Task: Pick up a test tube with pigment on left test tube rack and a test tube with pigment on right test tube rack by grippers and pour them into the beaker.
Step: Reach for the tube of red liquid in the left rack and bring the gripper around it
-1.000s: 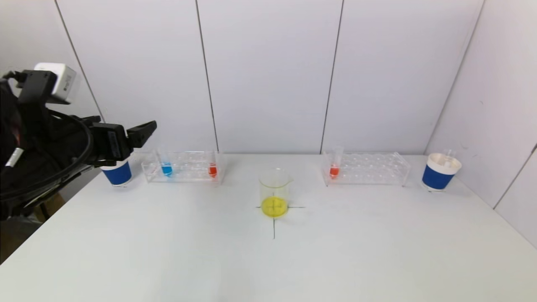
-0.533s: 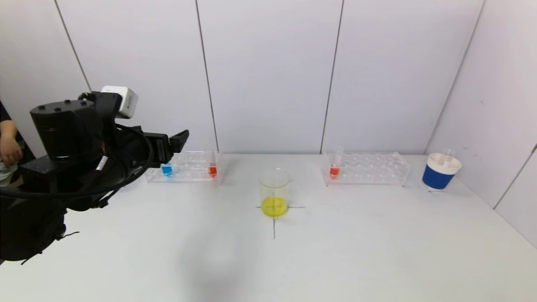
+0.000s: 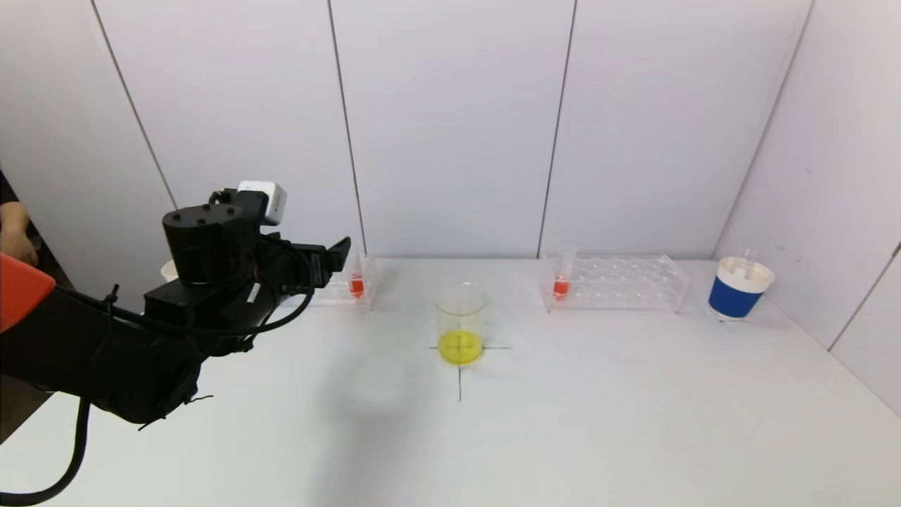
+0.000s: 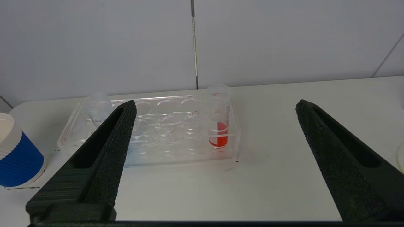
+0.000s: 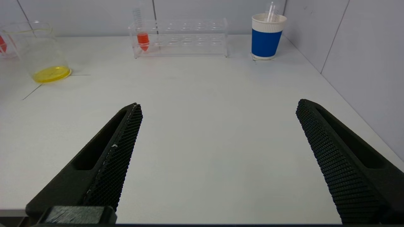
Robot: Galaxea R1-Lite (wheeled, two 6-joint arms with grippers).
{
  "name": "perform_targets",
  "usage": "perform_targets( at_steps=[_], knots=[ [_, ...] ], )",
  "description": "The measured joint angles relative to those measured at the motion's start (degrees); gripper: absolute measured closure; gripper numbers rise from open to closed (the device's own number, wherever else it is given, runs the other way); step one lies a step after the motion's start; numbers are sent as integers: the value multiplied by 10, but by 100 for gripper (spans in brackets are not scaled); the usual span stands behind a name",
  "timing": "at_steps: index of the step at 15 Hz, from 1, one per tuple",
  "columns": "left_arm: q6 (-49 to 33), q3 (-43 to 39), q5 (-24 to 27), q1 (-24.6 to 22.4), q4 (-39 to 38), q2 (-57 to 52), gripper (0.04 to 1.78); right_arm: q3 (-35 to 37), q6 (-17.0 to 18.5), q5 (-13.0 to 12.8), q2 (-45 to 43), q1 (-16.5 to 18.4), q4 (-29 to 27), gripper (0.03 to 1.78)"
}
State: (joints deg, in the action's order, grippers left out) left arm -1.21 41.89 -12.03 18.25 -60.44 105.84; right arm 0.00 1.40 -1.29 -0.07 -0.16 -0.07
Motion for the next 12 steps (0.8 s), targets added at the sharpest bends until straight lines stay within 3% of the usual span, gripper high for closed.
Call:
perform_targets(
  at_steps=[8,12],
  knots=[
    [-11,20,-33,14,-82,100,6,0,0,0,0,0,0,4],
    [-14,49,-38,15,-85,143,6,0,0,0,0,0,0,4]
  ],
)
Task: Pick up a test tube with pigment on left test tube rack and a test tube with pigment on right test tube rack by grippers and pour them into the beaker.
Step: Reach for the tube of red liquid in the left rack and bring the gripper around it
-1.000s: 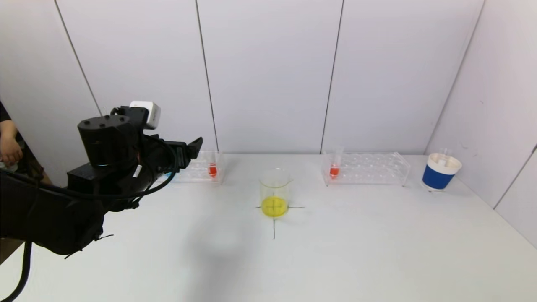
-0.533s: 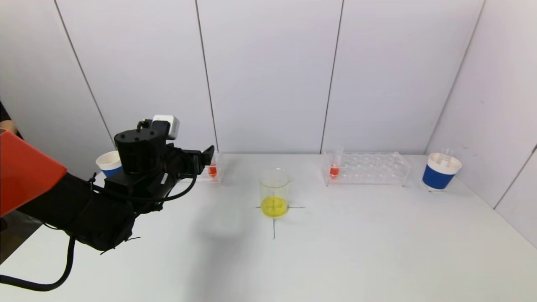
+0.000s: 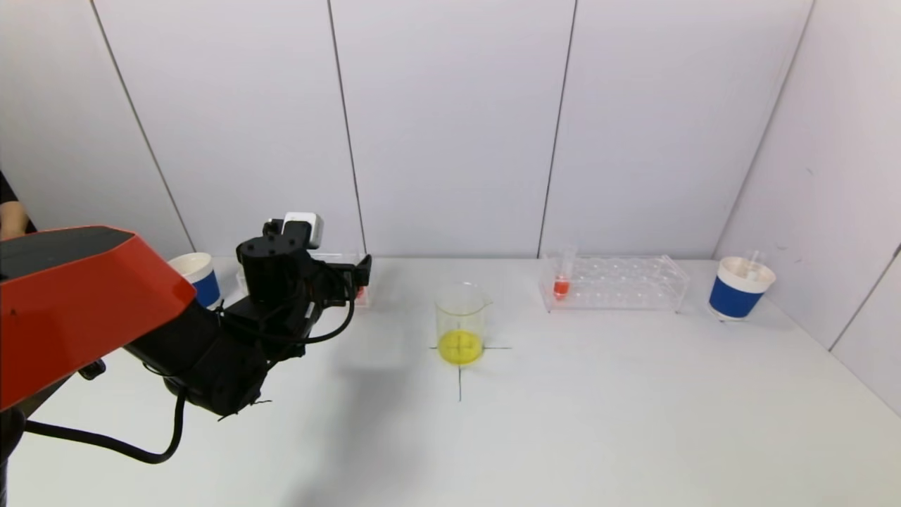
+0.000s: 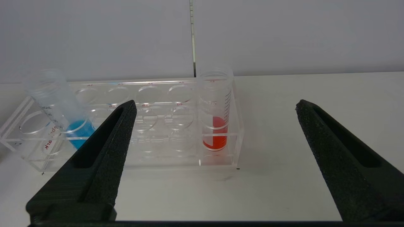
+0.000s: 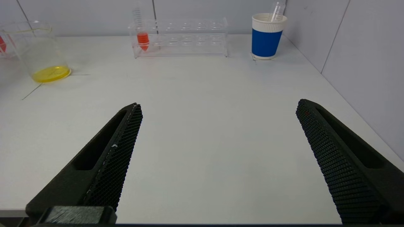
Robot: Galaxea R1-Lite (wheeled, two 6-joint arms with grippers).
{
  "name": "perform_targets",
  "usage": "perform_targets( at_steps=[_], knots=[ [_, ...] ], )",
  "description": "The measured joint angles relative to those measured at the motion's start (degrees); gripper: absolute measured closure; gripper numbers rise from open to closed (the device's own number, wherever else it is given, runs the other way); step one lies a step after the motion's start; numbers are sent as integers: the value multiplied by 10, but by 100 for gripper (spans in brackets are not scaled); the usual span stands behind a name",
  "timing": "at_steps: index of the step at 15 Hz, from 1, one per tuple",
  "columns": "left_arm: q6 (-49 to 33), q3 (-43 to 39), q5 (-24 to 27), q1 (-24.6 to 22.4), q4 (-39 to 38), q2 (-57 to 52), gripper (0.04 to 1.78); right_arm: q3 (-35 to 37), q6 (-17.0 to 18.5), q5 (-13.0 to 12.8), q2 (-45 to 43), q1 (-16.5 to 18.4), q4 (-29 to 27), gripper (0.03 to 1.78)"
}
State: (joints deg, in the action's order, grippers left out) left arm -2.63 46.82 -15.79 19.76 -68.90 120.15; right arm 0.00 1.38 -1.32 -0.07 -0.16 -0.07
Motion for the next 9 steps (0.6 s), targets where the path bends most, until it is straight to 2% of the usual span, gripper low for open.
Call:
perform_targets(
  at_steps=[9],
  knots=[
    [-4,46,19,-1,-1,56,6,0,0,0,0,0,0,4]
  ],
)
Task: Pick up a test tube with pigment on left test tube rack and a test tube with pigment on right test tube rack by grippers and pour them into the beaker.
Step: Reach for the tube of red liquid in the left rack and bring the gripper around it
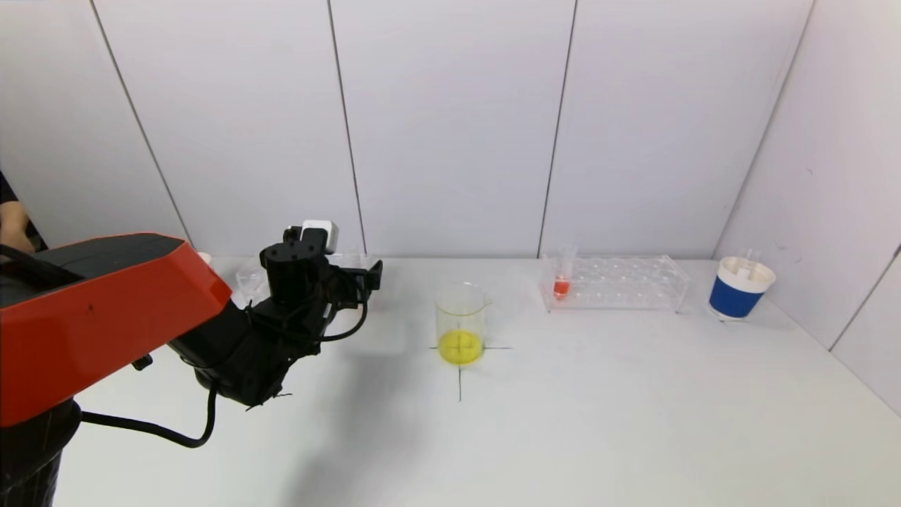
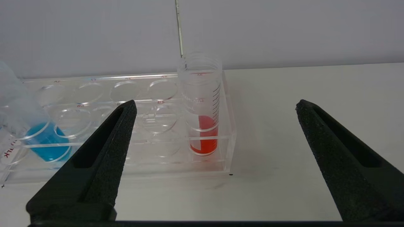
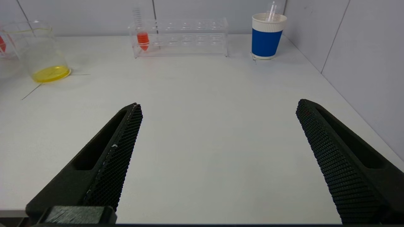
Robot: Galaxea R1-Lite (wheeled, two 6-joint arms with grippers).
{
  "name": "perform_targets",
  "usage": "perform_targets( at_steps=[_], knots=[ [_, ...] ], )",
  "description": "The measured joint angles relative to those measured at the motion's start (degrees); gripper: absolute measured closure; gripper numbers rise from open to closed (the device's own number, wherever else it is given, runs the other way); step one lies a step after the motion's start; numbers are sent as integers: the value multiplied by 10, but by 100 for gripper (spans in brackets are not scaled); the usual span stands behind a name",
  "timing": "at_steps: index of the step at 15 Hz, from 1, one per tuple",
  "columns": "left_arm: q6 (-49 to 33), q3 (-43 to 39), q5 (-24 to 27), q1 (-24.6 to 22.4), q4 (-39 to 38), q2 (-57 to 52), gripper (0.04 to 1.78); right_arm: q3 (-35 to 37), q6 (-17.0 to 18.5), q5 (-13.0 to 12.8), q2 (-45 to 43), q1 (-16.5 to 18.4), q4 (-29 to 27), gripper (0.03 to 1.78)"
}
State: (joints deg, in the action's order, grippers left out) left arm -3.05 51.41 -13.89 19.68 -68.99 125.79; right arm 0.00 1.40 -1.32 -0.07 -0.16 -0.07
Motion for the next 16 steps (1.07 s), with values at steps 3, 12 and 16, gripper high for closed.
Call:
perform_targets(
  at_steps=[3,12,16],
  knots=[
    [-1,10,2,-2,-8,15,6,0,0,0,0,0,0,4],
    [-1,47,-8,-9,-7,49,6,0,0,0,0,0,0,4],
    [-1,55,-8,-13,-6,55,6,0,0,0,0,0,0,4]
  ],
)
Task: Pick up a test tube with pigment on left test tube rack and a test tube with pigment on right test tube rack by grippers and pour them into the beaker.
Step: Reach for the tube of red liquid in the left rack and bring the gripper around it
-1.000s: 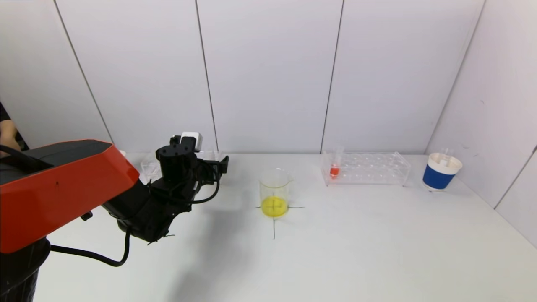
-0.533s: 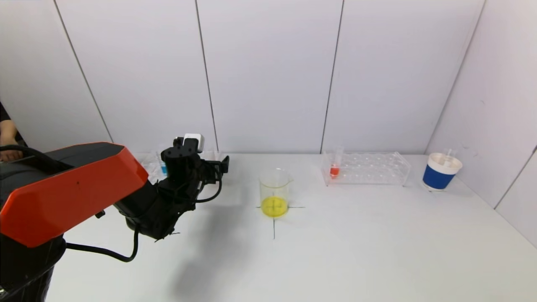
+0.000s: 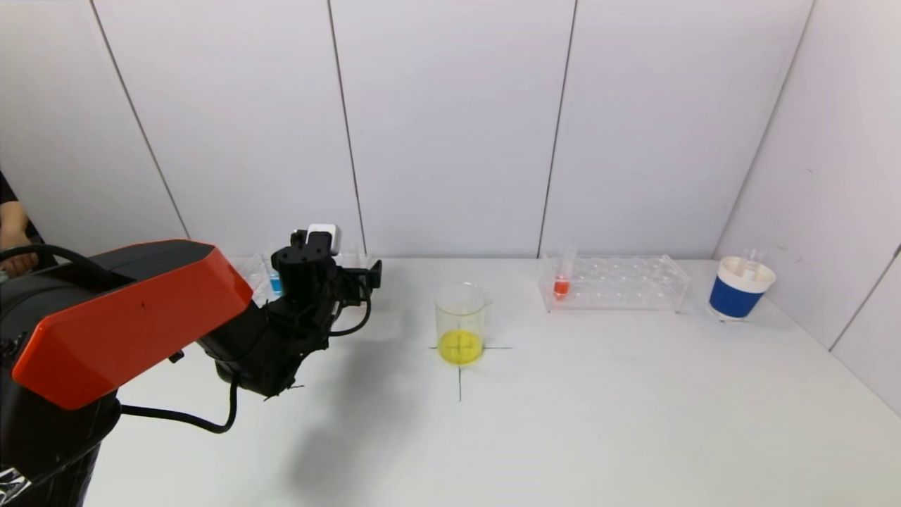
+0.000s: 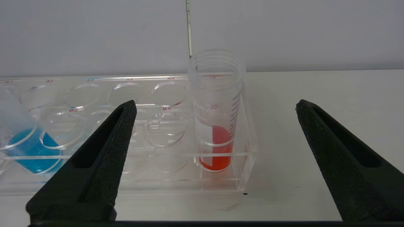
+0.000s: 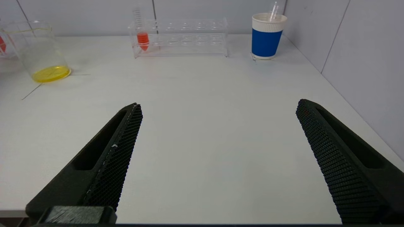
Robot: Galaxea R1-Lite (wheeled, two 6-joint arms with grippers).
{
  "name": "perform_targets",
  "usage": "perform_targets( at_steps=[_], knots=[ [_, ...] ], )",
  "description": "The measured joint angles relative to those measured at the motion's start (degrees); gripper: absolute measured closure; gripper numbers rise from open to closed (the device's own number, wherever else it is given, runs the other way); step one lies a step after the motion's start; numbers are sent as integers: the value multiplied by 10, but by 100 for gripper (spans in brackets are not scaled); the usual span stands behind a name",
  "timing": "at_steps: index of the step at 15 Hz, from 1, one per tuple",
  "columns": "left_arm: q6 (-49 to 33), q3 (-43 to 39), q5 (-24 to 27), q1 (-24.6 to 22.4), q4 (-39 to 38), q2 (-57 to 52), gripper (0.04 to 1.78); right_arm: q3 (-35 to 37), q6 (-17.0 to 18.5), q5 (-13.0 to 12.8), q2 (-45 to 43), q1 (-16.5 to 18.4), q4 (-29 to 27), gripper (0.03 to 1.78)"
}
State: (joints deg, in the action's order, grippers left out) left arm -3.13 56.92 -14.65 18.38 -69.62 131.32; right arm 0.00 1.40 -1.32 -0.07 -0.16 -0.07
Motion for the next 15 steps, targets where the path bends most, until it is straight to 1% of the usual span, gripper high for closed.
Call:
perform_targets(
  at_steps=[10,15],
  knots=[
    [1,4,1,-1,-1,3,6,0,0,0,0,0,0,4],
    [2,23,2,-1,4,10,6,0,0,0,0,0,0,4]
  ],
)
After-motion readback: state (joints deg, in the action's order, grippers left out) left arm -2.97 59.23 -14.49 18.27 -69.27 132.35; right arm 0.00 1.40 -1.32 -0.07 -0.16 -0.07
